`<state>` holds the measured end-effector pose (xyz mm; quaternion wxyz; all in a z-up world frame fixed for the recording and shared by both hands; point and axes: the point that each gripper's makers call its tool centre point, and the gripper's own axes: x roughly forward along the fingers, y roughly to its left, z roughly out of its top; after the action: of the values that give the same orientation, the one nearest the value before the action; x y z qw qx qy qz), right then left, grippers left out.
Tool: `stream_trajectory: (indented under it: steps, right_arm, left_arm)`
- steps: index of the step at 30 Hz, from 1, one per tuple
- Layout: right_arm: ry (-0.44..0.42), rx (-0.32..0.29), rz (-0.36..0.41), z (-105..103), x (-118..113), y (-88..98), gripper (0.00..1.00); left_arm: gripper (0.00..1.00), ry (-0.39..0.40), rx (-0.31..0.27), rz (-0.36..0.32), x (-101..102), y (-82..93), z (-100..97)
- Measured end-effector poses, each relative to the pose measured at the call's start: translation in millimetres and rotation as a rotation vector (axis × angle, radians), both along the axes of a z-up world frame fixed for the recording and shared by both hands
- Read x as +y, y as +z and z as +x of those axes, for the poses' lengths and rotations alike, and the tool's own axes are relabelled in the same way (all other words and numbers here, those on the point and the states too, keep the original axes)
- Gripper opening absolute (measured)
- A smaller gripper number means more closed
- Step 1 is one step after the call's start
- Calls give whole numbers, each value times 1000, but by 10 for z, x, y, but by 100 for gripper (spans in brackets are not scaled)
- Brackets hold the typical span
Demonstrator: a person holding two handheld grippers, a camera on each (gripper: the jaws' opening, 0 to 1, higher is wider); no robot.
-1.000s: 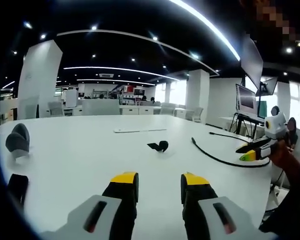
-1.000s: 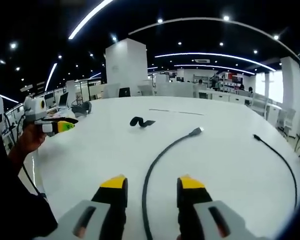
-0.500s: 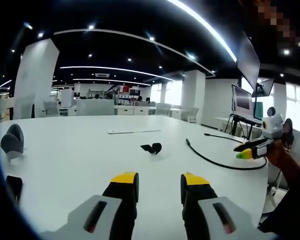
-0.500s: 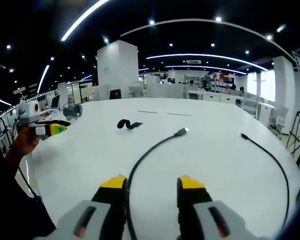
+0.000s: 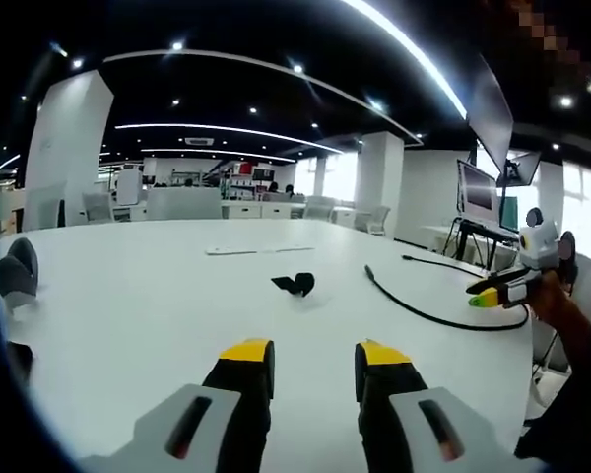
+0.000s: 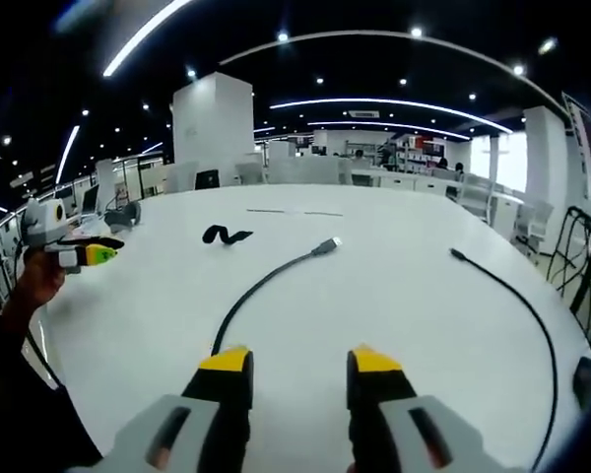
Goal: Find the charging cable on the desk, coil it up and secure with Velcro.
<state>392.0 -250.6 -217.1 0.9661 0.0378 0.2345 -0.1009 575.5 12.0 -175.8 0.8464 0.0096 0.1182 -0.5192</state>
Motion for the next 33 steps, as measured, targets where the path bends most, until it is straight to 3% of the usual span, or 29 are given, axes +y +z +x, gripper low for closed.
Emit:
stream_trajectory:
  steps: [11,26,33]
  right_arm:
    - [-66,-3,-1,-167,-242,-9,39]
    - [-103,-4,-14,-230,-389,13,37]
    - [-106,-32,-14,-221,-526,82,36]
  left_arm:
    - [33,-36,16,9,-232,-45,-69]
    - [33,-95,28,10,-504,-27,-254]
    - [33,-130,11,22,-680,27,-359]
